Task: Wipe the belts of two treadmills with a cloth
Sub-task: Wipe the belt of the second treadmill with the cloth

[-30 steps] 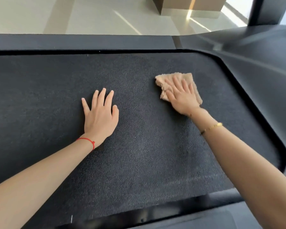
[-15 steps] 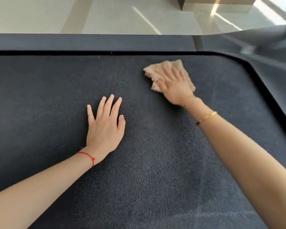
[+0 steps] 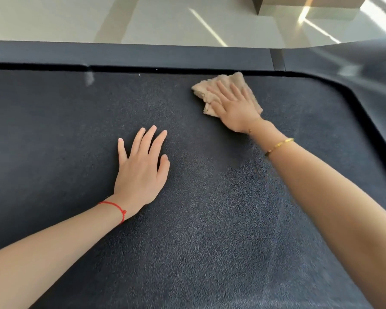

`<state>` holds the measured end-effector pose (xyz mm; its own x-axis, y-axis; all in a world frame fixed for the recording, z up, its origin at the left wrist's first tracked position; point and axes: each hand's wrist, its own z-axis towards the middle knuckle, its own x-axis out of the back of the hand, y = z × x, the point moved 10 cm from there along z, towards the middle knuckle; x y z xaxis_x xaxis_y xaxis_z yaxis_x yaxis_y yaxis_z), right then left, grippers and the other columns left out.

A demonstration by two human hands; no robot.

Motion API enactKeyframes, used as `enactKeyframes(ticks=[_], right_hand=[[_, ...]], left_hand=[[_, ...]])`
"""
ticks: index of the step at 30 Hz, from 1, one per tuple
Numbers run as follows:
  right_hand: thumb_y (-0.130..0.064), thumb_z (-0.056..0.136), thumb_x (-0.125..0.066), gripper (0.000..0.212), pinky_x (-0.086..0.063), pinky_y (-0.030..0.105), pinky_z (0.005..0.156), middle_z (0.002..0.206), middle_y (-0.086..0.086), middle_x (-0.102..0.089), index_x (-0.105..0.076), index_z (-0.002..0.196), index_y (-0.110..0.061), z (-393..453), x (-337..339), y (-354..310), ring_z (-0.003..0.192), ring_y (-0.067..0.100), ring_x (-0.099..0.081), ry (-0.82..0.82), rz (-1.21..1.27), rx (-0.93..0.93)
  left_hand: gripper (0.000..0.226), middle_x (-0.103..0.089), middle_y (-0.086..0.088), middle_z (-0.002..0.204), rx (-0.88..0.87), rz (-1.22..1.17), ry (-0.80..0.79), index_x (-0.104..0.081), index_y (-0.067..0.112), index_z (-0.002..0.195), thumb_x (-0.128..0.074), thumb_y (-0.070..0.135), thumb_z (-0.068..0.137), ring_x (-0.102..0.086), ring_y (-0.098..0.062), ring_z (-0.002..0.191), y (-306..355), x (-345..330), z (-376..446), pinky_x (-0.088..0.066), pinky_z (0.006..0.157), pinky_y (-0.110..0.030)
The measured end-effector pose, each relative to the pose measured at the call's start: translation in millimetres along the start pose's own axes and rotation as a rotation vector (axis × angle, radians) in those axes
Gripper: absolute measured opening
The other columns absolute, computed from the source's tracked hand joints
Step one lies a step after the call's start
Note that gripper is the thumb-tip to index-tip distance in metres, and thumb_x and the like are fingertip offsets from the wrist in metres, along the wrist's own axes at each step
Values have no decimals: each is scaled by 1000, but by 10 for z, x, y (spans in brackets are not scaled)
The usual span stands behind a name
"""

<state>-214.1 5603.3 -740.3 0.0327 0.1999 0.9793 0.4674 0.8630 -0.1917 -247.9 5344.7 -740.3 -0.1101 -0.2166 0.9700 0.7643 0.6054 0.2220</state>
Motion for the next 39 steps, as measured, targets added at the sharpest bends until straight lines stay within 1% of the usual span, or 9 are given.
enactKeyframes(ticks=[4,7,10,17,24,28,33,36,39], right_hand=[[-48,104,-13,54,7,47,122,166,-2,2,-6,156,-35,-285,146,837,152,30,4,26,-16,-264],[-48,104,-14,54,10,50,121,166,-1,4,-7,156,-36,-491,113,928,152,31,6,-2,16,-340],[-44,105,-17,53,10,50,120,166,-2,3,-7,156,-37,-808,13,574,152,32,7,8,31,-294],[-49,103,-18,52,9,44,122,164,-12,0,-9,155,-44,-2104,-182,-242,151,21,7,33,15,37],[-46,105,-18,51,10,47,121,166,-6,4,-6,155,-42,-2425,-37,571,152,28,8,22,34,-394],[-41,106,-22,52,5,51,120,166,-2,4,-8,156,-37,-2729,-212,-243,152,32,8,3,-50,-197],[-49,104,-16,53,8,45,123,165,-12,3,-4,155,-43,-3394,-445,-1140,152,25,9,-16,4,45],[-52,104,-15,52,11,40,122,164,-18,6,-4,154,-45,-3634,-400,-983,152,18,12,17,37,-2],[-52,103,-17,53,16,36,120,162,-17,9,-1,153,-44,-3739,-279,-336,151,18,14,54,4,-219]], left_hand=[[57,-19,2,165,7,-16,2,-24,26,157,-28,36,101,-8,-17,154,7,8,5,-4,121,-61],[55,-21,2,164,8,-14,12,-26,26,157,-31,34,102,-9,-18,154,21,23,-1,-4,121,-61],[54,-23,0,164,9,-15,29,-28,25,156,-34,32,103,-12,-20,153,30,37,3,-5,121,-62],[53,-24,0,163,10,-38,35,-31,24,155,-34,31,103,-13,-20,153,26,44,-2,-5,121,-62],[52,-27,-4,162,-10,-53,40,-33,21,154,-37,30,103,-16,-23,152,40,31,-12,-7,119,-65],[53,-25,-5,163,4,-54,32,-30,20,155,-35,30,103,-14,-24,152,33,41,-16,-5,120,-63],[56,-19,-3,165,6,-53,-10,-25,19,157,-33,34,104,-8,-26,153,108,5,-110,-2,120,-63],[59,-16,-2,166,-3,-76,-33,-22,18,158,-34,37,104,-5,-25,154,260,-23,-200,1,120,-62],[59,-16,-3,166,-53,-96,-45,-23,19,158,-34,38,103,-5,-24,154,481,-44,-274,1,120,-62]])
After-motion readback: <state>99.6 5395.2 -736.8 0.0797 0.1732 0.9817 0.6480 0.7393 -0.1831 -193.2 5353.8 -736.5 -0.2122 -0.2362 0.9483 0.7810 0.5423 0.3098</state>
